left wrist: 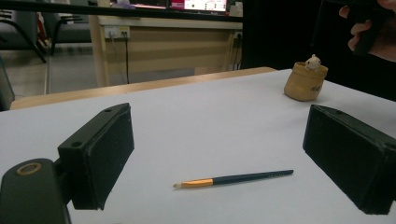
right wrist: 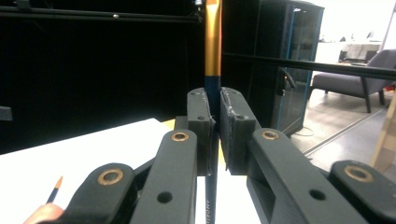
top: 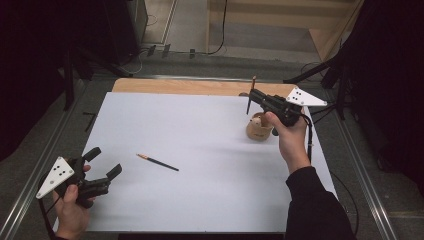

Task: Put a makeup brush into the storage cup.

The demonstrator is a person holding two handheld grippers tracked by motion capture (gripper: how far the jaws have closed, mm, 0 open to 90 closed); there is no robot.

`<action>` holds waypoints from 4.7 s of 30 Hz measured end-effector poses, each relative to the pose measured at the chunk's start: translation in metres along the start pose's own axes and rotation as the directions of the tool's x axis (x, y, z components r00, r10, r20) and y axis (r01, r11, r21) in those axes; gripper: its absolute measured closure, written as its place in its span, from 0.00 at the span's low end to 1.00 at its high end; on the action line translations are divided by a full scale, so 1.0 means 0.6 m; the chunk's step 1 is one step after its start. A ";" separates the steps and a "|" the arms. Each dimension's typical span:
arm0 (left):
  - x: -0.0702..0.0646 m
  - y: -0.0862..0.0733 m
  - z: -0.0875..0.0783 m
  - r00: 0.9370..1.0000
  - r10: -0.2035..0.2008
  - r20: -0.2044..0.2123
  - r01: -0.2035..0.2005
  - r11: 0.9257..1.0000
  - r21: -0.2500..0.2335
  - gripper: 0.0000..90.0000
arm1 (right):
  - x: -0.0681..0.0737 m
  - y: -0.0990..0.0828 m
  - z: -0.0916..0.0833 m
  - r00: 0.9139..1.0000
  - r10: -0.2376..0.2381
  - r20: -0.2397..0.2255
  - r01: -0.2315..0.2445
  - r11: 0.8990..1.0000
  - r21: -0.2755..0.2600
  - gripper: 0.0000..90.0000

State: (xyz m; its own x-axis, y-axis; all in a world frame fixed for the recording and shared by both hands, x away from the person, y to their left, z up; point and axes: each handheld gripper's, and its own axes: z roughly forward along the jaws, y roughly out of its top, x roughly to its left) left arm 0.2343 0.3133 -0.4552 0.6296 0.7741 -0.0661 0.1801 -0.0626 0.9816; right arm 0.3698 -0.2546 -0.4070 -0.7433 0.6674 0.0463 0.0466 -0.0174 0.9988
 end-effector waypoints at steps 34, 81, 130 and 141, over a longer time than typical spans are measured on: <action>0.000 -0.001 0.000 1.000 0.002 -0.002 -0.002 1.000 0.002 0.10 | -0.037 -0.039 -0.065 0.982 0.030 0.189 -0.031 1.000 0.003 0.94; -0.002 0.000 0.000 1.000 0.003 -0.008 -0.003 1.000 0.005 0.10 | -0.032 -0.128 -0.090 0.952 0.150 0.267 -0.180 0.979 0.093 0.72; -0.002 0.000 -0.011 1.000 0.011 -0.029 -0.011 1.000 0.004 0.10 | 0.102 -0.110 -0.250 0.945 0.132 0.300 -0.181 0.974 0.139 0.00; -0.002 0.001 -0.017 0.999 0.020 -0.035 -0.020 1.000 0.003 0.10 | 0.116 -0.110 -0.290 0.932 0.132 0.338 -0.180 0.977 0.115 0.00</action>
State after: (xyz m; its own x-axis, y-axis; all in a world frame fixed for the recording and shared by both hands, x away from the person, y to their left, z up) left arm 0.2261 0.3186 -0.4528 0.6066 0.7940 -0.0403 0.1695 -0.0796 0.9823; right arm 0.1988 -0.3367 -0.4668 -0.4606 0.8715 0.1683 0.2559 -0.0512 0.9653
